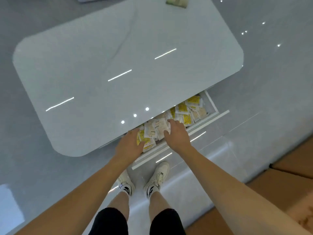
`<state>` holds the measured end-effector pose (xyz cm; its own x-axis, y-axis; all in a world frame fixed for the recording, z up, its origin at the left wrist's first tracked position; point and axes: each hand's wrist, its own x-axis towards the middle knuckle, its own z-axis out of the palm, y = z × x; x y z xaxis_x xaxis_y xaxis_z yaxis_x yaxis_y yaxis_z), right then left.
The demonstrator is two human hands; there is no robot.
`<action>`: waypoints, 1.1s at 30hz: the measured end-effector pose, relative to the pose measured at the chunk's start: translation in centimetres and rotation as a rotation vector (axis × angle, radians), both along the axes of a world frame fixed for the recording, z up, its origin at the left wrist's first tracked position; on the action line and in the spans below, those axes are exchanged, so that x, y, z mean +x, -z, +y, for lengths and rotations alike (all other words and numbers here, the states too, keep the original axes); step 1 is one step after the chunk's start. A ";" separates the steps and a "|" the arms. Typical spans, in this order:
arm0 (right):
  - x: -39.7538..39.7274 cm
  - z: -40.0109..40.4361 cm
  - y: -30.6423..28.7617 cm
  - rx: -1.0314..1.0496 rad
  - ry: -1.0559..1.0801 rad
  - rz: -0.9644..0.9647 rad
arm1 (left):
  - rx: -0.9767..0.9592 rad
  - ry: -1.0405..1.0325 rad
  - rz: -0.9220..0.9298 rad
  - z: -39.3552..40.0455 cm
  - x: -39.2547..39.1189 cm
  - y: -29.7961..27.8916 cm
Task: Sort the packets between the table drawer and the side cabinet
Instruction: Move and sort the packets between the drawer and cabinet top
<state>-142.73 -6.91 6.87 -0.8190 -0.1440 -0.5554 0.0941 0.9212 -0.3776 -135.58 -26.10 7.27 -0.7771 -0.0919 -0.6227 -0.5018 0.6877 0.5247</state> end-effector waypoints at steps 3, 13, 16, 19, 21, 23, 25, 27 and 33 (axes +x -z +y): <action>1.0 0.1 -9.5 0.049 -0.042 0.118 | -0.137 0.181 0.126 -0.6 -1.0 -9.9; 11.2 0.1 -32.5 -0.018 0.226 0.477 | -0.278 0.578 0.548 -0.2 -0.8 -32.5; 15.6 0.2 -35.2 0.051 0.386 0.551 | -0.253 0.760 0.664 0.7 -0.5 -35.7; 20.8 0.7 -37.2 0.142 0.571 0.576 | -0.224 0.967 0.763 2.7 0.6 -37.6; 25.6 0.7 -38.2 0.189 0.716 0.590 | -0.181 1.100 0.803 4.7 3.0 -38.3; 31.3 0.7 -38.8 0.236 0.851 0.605 | -0.113 1.247 0.824 7.4 6.7 -38.7; 37.9 0.6 -39.1 0.294 0.990 0.604 | -0.039 1.413 0.828 10.2 12.1 -38.9; 44.9 0.1 -39.0 0.348 1.129 0.588 | 0.026 1.560 0.823 12.5 18.4 -39.2; 66.7 -3.3 -38.1 0.430 1.514 0.483 | 0.262 1.888 0.852 16.6 39.8 -39.1</action>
